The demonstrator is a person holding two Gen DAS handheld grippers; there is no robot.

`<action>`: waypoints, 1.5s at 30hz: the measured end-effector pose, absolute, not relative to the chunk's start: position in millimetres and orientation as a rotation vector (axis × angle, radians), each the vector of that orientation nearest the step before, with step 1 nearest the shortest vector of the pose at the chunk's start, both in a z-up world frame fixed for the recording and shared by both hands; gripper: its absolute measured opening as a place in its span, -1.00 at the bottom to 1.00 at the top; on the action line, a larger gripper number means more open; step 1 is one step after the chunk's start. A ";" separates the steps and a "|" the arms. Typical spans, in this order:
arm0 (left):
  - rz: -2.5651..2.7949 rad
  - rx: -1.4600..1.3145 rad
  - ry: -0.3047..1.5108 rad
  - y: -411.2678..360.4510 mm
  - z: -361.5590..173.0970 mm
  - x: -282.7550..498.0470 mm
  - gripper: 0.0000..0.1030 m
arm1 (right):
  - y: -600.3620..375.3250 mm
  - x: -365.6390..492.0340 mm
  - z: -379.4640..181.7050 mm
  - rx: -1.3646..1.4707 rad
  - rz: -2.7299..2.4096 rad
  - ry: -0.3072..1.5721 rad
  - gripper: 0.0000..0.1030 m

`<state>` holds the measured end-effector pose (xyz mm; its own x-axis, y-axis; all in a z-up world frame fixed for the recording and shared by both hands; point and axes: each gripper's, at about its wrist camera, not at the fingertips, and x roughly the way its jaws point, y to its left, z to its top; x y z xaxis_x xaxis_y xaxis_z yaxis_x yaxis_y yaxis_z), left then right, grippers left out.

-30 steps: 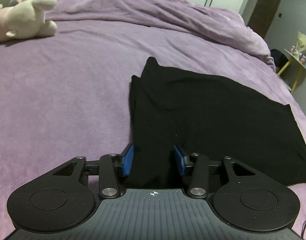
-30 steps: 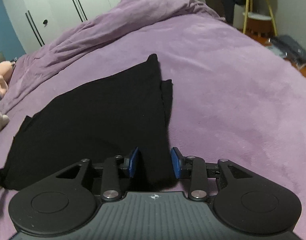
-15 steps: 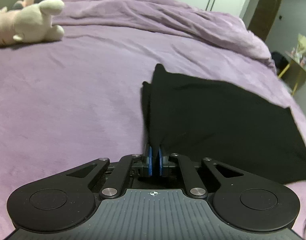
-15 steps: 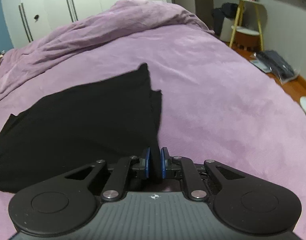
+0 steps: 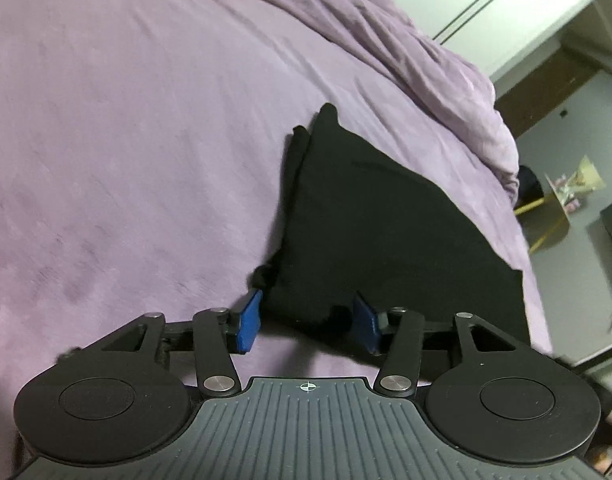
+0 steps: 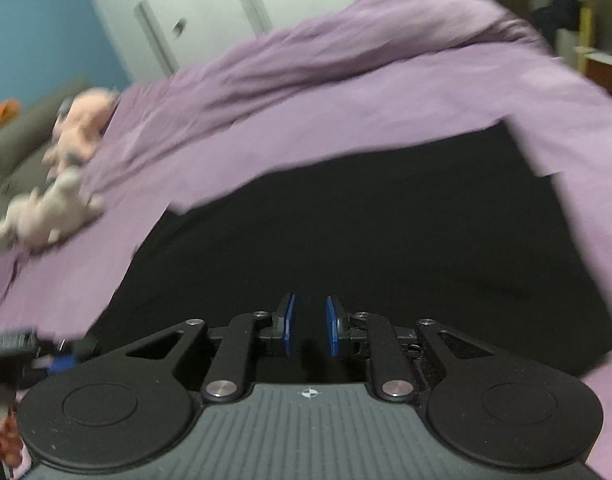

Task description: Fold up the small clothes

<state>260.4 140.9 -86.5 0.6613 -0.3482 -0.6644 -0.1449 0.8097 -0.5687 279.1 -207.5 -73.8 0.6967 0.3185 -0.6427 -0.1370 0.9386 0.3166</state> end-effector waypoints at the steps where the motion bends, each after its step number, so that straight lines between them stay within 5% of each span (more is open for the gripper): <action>1: -0.125 -0.633 0.858 138.7 -87.7 263.8 0.07 | -192.3 280.2 -77.2 0.218 0.268 0.777 -0.69; 5: -0.095 -0.657 0.851 133.9 -93.9 274.5 -0.01 | -146.8 279.4 -85.8 0.119 0.299 0.800 -0.63; 8: -0.065 -0.723 0.859 134.8 -101.3 284.5 -0.45 | -131.2 274.9 -89.7 0.058 0.277 0.774 -0.63; 11: -0.062 -0.785 0.853 137.3 -108.6 288.6 -0.53 | -129.7 269.3 -88.3 0.054 0.263 0.762 -0.68; 26: -0.022 -0.630 0.888 125.0 -84.1 291.6 -0.61 | -179.1 260.1 -76.2 0.240 0.207 0.735 -0.69; 33: 0.024 -0.154 0.924 53.1 -40.1 305.9 -0.63 | -254.9 238.7 -73.1 0.396 0.090 0.690 -0.68; 45: -0.242 -0.170 0.867 -67.3 -58.3 304.8 -0.54 | -292.4 238.4 -81.6 0.435 0.028 0.708 -0.68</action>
<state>304.8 -67.3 -58.3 0.6221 -0.2783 -0.7318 0.1408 0.9592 -0.2451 238.4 -292.4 -81.6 0.7632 0.1704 -0.6233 0.1203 0.9102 0.3962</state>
